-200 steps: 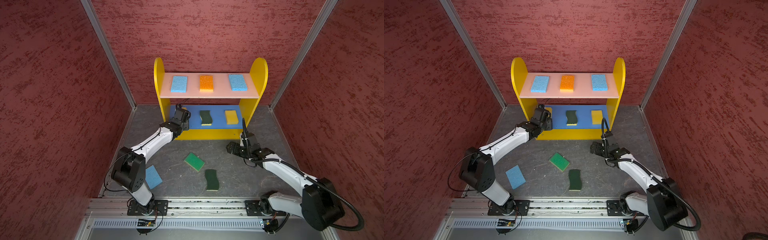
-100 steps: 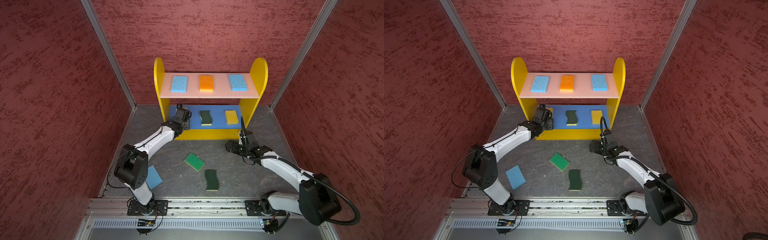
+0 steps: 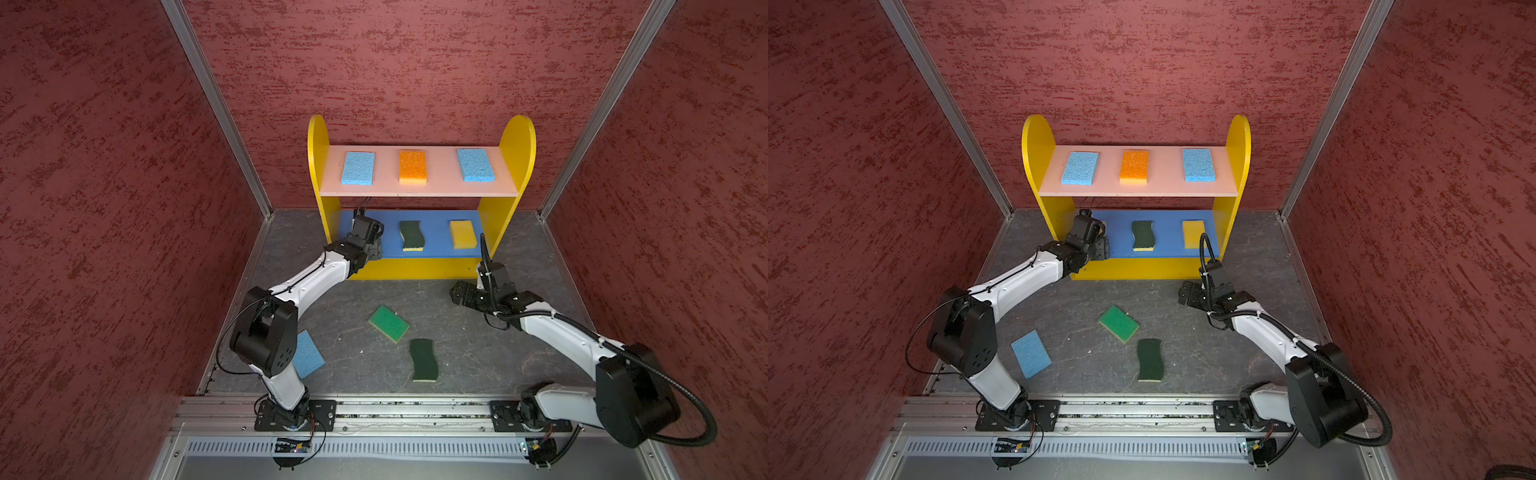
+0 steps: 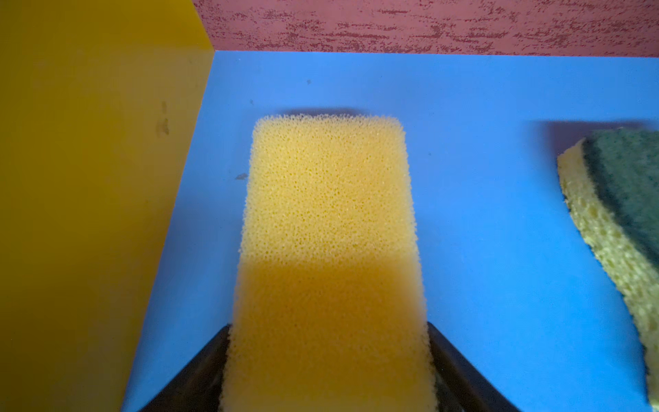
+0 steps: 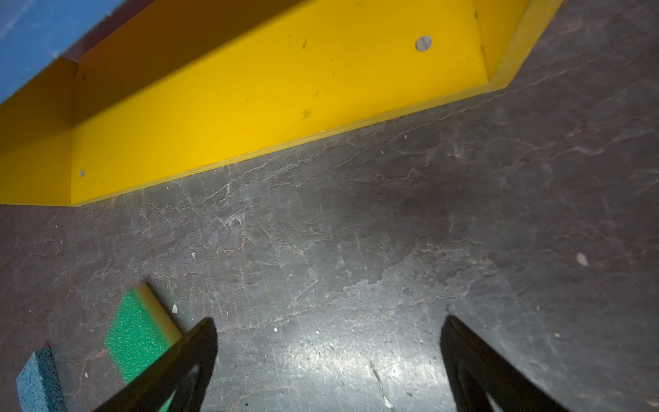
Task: Arrange cleaning sponges on a shelf
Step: Place the cleaning sponge on the shelf.
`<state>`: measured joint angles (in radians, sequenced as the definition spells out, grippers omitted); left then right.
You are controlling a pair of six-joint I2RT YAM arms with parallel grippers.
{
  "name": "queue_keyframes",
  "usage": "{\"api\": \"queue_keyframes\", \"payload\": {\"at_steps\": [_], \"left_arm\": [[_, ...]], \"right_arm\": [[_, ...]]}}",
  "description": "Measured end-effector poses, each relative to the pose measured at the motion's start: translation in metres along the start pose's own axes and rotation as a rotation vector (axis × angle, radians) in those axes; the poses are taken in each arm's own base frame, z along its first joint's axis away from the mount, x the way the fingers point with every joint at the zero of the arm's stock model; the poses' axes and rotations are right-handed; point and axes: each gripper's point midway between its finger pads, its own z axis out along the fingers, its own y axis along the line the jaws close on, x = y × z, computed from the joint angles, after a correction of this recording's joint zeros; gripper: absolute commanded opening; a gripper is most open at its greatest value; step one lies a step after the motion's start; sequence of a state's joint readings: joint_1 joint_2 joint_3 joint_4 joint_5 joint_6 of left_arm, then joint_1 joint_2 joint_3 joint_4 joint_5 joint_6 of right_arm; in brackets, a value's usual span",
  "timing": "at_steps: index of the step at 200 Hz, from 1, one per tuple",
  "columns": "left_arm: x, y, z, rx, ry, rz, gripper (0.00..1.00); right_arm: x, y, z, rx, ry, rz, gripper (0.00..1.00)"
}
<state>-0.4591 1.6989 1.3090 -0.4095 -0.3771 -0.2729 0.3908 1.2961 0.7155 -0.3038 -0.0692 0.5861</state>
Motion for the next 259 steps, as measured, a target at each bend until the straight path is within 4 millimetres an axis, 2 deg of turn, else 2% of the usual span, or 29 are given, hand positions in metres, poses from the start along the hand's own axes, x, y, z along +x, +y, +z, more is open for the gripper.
{"api": "queue_keyframes", "payload": {"at_steps": [59,140,212,259], "left_arm": [[-0.002,-0.001,-0.005,0.003,-0.009,0.001,0.82],[-0.010,-0.006,-0.030,0.025,-0.039,0.006,0.84],[0.006,0.011,-0.059,0.023,-0.057,-0.023,0.85],[0.012,0.023,-0.080,0.017,-0.072,-0.049,0.85]], "right_arm": [[0.001,0.001,0.000,-0.005,0.003,0.000,0.98],[0.000,0.001,-0.001,-0.007,0.000,0.000,0.98],[-0.008,0.008,-0.015,-0.040,-0.045,0.009,0.98],[-0.002,0.006,-0.022,-0.058,-0.053,0.044,0.97]]}}
